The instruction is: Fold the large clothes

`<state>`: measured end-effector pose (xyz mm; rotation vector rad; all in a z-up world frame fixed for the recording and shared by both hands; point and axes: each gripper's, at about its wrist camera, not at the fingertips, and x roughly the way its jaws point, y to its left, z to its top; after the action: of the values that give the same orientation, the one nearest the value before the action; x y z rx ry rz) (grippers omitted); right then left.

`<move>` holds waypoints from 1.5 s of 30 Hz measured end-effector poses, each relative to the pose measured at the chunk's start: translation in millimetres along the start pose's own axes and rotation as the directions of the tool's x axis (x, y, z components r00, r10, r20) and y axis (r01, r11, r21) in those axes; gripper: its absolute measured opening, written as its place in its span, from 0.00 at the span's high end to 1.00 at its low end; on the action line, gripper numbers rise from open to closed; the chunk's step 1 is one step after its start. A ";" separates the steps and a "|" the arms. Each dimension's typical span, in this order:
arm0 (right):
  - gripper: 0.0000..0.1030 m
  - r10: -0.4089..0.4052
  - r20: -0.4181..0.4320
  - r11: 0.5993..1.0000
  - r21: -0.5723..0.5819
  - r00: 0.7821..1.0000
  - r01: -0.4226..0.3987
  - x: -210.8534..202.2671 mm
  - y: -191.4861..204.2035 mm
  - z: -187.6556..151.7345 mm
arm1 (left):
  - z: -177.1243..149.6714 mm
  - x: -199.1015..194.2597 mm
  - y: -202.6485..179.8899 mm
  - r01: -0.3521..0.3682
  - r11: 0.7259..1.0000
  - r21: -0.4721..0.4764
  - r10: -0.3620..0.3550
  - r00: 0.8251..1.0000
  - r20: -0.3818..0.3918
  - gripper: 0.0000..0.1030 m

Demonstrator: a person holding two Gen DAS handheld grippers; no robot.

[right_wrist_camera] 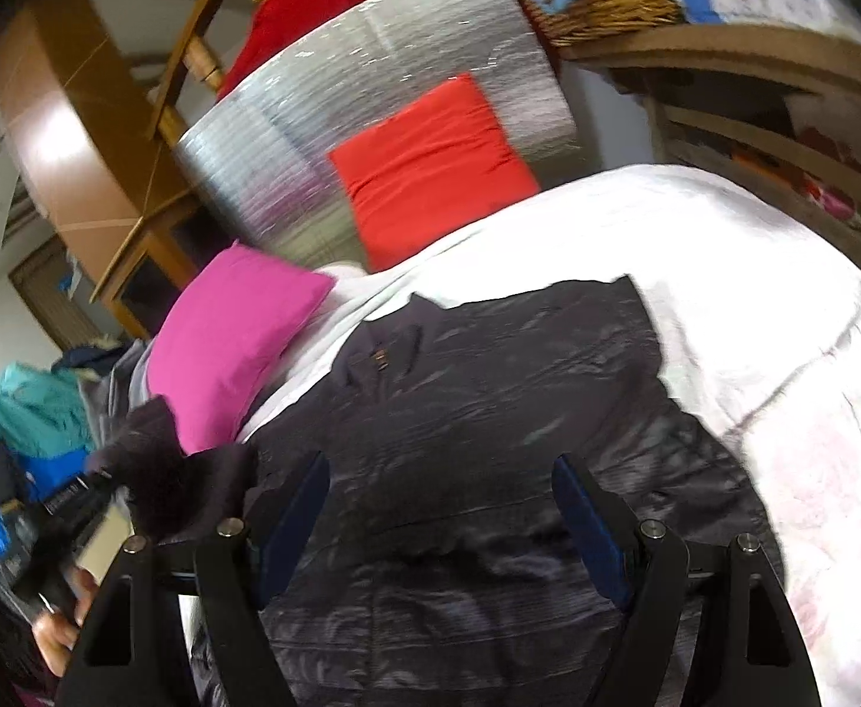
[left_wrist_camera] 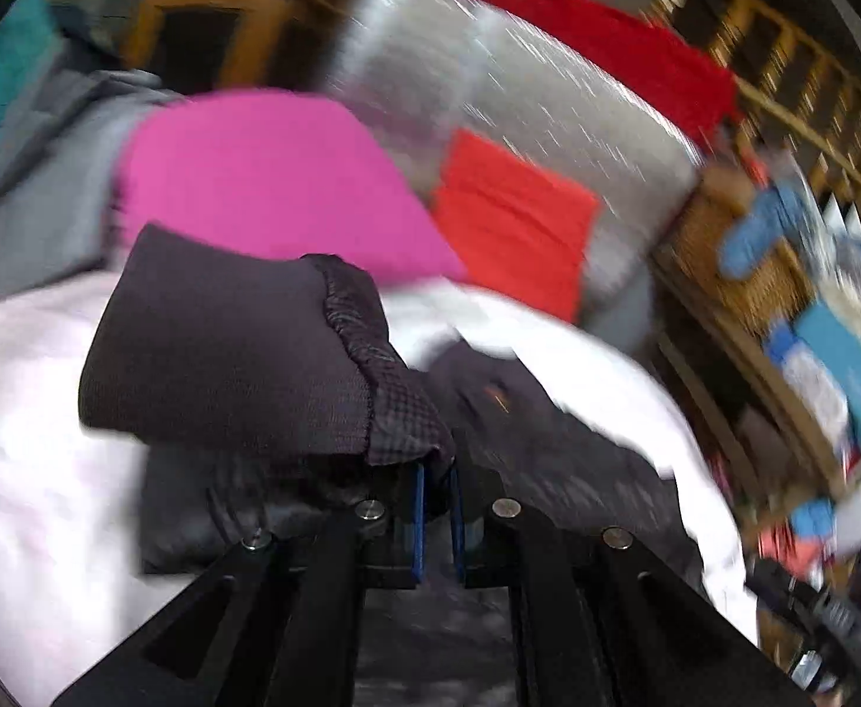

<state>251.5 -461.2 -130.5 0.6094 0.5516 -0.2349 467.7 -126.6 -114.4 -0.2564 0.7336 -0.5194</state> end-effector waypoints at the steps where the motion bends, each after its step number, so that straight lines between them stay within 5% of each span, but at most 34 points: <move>1: 0.21 -0.002 0.002 1.000 0.016 1.000 0.002 0.0 -9.2 1.4 | -8.0 12.5 -12.3 0.011 1.000 0.026 -0.010 0.999 -0.034 0.93; 3: 0.21 -0.008 0.004 0.999 0.037 1.000 0.008 0.3 -22.9 3.4 | -25.6 41.5 -34.6 0.042 0.996 0.079 -0.032 0.992 -0.119 0.93; 7: 0.21 -0.020 -0.006 0.998 0.059 1.000 0.020 4.2 -43.5 5.5 | -64.9 92.1 -65.2 0.123 0.985 0.121 -0.072 0.931 -0.358 0.93; 10: 0.21 -0.015 -0.024 0.998 0.066 1.000 0.017 8.9 -51.4 5.5 | -69.5 95.2 -68.3 0.155 0.980 0.126 -0.083 0.891 -0.447 0.88; 12: 0.21 -0.004 -0.041 0.998 0.066 0.999 0.007 13.6 -52.4 6.4 | -61.3 70.4 -63.6 0.213 0.968 0.134 -0.136 0.891 -0.434 0.80; 14: 0.21 0.005 -0.060 0.998 0.055 0.998 -0.002 19.7 -48.5 7.3 | -42.5 42.7 -53.3 0.263 0.956 0.130 -0.198 0.904 -0.378 0.47; 16: 0.21 0.027 -0.088 0.999 0.037 0.996 -0.024 29.5 -38.9 9.5 | -20.3 5.2 -31.7 0.275 0.954 0.124 -0.237 0.938 -0.253 0.23; 18: 0.21 0.062 -0.138 0.998 0.033 0.988 -0.058 42.9 -30.2 10.5 | -5.6 -15.0 -10.0 0.239 0.965 0.111 -0.217 0.959 -0.181 0.22; 22: 0.21 0.119 -0.219 0.990 0.101 0.968 -0.099 78.9 -18.8 11.7 | 6.0 -23.9 52.5 0.028 0.999 0.030 -0.023 0.989 -0.144 0.22; 25: 0.21 0.092 -0.275 0.989 0.134 0.957 -0.057 110.3 -21.8 12.0 | 1.3 -10.0 92.6 -0.115 0.992 -0.055 0.101 0.973 -0.209 0.23; 30: 0.25 0.082 -0.362 0.985 0.172 0.928 -0.020 154.6 -23.9 2.3 | -16.0 14.8 94.5 -0.173 0.984 -0.035 0.154 0.940 -0.303 0.23; 31: 0.32 0.060 -0.370 0.991 0.130 0.927 -0.012 156.4 -16.6 0.8 | -20.9 18.8 88.9 -0.187 0.982 0.004 0.179 0.931 -0.318 0.23; 32: 0.63 0.012 -0.381 0.999 0.052 0.925 0.009 158.8 -5.1 -2.5 | -24.1 23.5 83.1 -0.206 0.977 0.045 0.209 0.918 -0.337 0.23; 33: 0.83 -0.006 -0.395 1.000 0.002 0.919 0.007 161.0 3.2 -4.8 | -27.1 27.1 78.4 -0.220 0.973 0.075 0.232 0.907 -0.351 0.23; 36: 0.86 -0.066 -0.334 0.994 -0.107 0.940 0.032 149.0 22.0 1.7 | -26.5 39.9 68.7 -0.240 0.966 0.094 0.258 0.892 -0.372 0.23; 38: 0.87 -0.113 -0.222 0.984 -0.158 0.968 0.078 128.7 28.8 18.6 | -24.6 36.5 65.6 -0.245 0.965 0.098 0.264 0.894 -0.363 0.23; 41: 0.87 -0.192 -0.067 0.970 -0.163 0.979 0.180 103.0 18.4 51.4 | -23.0 32.5 60.8 -0.260 0.958 0.117 0.285 0.894 -0.346 0.23; 43: 0.87 -0.238 -0.064 0.962 -0.155 0.969 0.225 104.8 2.6 65.9 | -23.7 36.5 58.7 -0.262 0.957 0.126 0.290 0.892 -0.347 0.23; 45: 0.83 -0.255 -0.178 0.965 -0.117 0.950 0.237 128.7 -26.7 68.2 | -28.4 44.8 55.8 -0.271 0.952 0.145 0.306 0.880 -0.364 0.23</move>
<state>377.3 -529.7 -168.0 0.4733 0.8230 -0.3861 496.0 -104.6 -182.5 0.0463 1.1077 -0.3164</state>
